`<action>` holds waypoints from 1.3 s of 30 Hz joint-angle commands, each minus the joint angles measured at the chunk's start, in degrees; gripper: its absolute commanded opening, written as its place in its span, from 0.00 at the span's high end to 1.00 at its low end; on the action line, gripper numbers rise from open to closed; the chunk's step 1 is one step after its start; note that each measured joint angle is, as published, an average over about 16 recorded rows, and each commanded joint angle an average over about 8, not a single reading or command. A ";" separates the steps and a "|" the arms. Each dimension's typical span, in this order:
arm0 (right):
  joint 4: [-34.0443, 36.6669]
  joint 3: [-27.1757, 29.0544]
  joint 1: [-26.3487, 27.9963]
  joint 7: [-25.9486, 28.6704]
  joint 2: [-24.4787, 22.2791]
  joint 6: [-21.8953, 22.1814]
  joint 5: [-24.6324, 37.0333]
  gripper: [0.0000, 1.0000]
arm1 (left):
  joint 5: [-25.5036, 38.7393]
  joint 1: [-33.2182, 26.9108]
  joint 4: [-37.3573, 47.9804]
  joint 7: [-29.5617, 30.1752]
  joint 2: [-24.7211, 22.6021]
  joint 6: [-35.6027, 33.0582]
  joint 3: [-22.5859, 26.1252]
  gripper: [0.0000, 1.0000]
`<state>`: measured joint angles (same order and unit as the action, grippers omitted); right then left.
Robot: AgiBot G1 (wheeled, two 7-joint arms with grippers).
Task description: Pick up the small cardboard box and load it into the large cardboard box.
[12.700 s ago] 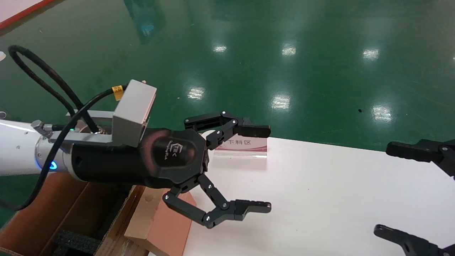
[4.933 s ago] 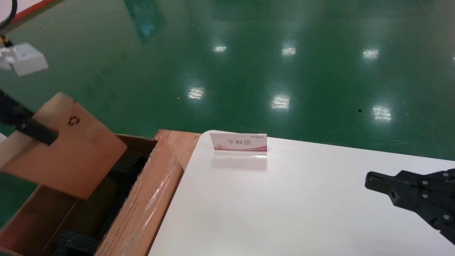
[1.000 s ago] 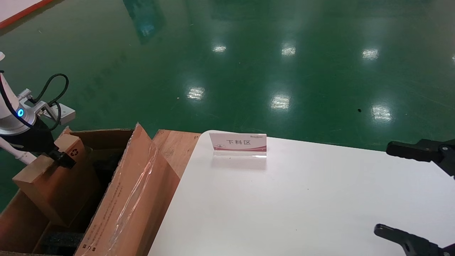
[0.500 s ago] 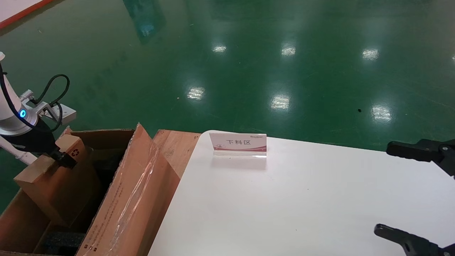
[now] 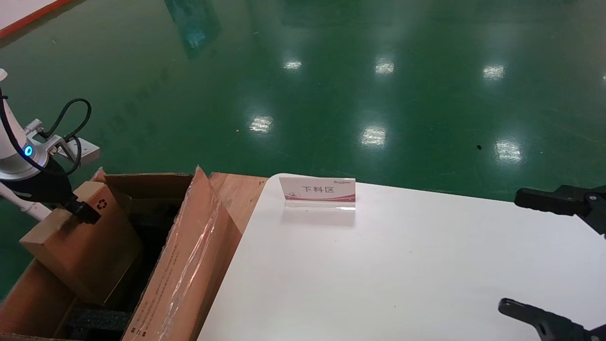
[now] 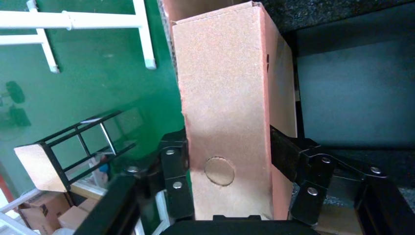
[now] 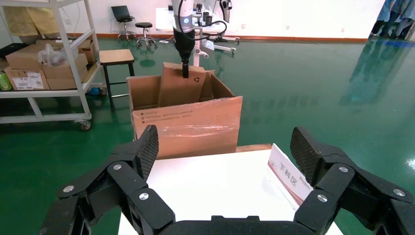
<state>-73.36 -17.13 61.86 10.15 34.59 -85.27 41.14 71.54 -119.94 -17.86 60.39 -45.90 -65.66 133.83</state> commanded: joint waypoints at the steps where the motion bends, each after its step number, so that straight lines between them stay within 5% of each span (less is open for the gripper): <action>1: 0.00 0.00 0.00 0.00 0.00 0.00 0.00 0.00 | 0.05 -0.01 0.00 -0.02 0.01 0.01 0.02 0.00; 12: 0.01 -0.01 0.00 0.00 0.00 0.00 0.00 0.00 | 0.07 -0.23 -0.31 -0.38 -0.15 0.14 -0.04 0.00; 19: 0.03 -0.02 0.02 -0.02 0.00 -0.01 -0.01 0.00 | -0.82 -4.11 -6.60 -5.51 0.10 2.82 -1.75 0.00; 28: 0.05 -0.05 0.03 -0.03 -0.01 -0.01 -0.02 0.00 | -4.22 -15.57 -29.85 -13.31 10.33 11.79 -7.66 0.00; 34: 0.05 -0.07 0.04 -0.04 -0.01 -0.01 -0.03 0.00 | -3.91 -20.22 -43.99 -12.80 17.85 17.92 -9.63 0.00; 39: 0.06 -0.07 0.03 -0.05 -0.01 0.00 -0.01 0.00 | -3.01 -21.26 -48.29 -11.71 19.78 20.03 -10.13 0.00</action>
<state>-73.29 -17.21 61.89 10.10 34.58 -85.27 41.12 68.10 -140.19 -65.37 48.03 -26.60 -46.45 122.72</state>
